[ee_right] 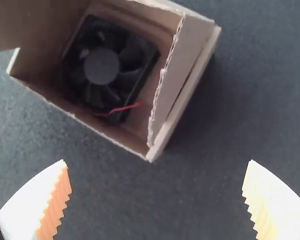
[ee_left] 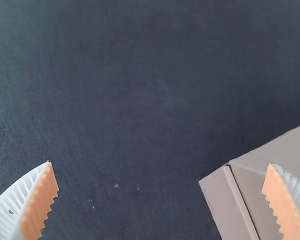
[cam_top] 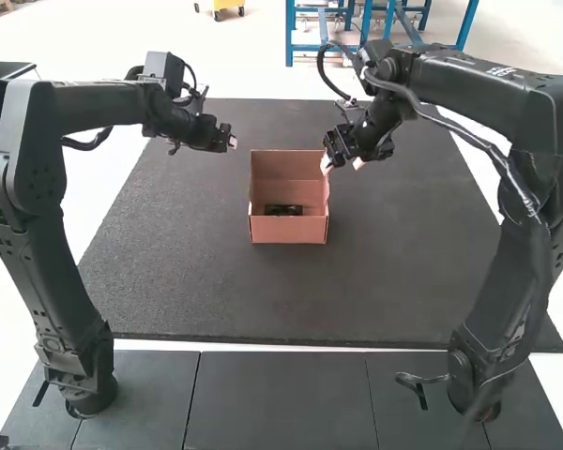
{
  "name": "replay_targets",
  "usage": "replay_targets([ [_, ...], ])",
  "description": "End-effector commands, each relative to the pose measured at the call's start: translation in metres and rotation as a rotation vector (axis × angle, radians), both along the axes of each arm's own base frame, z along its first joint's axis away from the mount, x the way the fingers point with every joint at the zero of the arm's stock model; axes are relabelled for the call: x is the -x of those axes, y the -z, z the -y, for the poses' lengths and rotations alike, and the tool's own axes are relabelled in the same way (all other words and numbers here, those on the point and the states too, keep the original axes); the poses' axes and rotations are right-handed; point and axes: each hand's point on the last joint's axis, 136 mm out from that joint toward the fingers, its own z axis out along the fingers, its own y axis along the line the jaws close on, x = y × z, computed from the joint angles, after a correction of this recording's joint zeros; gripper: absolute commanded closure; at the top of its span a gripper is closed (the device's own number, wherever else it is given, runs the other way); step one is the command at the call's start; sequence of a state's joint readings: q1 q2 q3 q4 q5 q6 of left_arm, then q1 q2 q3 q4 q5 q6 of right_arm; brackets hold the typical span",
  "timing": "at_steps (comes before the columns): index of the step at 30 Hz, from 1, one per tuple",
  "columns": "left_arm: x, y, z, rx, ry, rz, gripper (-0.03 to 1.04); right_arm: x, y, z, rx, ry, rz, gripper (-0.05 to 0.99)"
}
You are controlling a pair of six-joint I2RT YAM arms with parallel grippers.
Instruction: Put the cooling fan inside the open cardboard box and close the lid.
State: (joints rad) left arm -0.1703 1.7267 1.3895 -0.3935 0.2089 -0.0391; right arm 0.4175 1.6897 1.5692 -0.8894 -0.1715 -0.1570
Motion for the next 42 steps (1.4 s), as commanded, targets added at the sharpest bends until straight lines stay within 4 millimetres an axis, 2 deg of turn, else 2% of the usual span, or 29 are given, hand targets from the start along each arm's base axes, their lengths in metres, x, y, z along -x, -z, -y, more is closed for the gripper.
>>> replay_targets([
  [1,-0.007,-0.037,0.001,0.015,-0.008,0.077,0.05,-0.002,-0.040,-0.006,-0.066,0.001,0.080,0.15],
  [5,-0.013,-0.039,0.006,0.015,-0.001,0.076,0.05,-0.004,-0.064,-0.007,-0.101,0.019,0.121,0.15],
  [9,-0.015,-0.038,0.023,0.014,0.032,0.067,0.05,-0.002,-0.078,-0.010,-0.119,0.023,0.131,0.15],
  [16,-0.006,-0.022,0.058,0.012,0.113,0.004,0.05,-0.001,-0.085,-0.012,-0.128,0.028,0.134,0.15],
  [18,-0.005,-0.021,0.062,0.012,0.122,-0.001,0.05,0.000,-0.086,-0.012,-0.128,0.028,0.134,0.15],
  [27,0.006,-0.003,0.062,-0.024,0.163,-0.067,0.05,-0.001,-0.089,-0.012,-0.131,0.031,0.137,0.15],
  [33,0.027,0.020,0.063,-0.045,0.218,-0.172,0.05,-0.003,-0.088,-0.014,-0.133,0.028,0.136,0.15],
  [42,0.043,0.052,0.060,-0.058,0.231,-0.274,0.05,-0.003,-0.082,-0.014,-0.132,0.040,0.117,0.15],
])
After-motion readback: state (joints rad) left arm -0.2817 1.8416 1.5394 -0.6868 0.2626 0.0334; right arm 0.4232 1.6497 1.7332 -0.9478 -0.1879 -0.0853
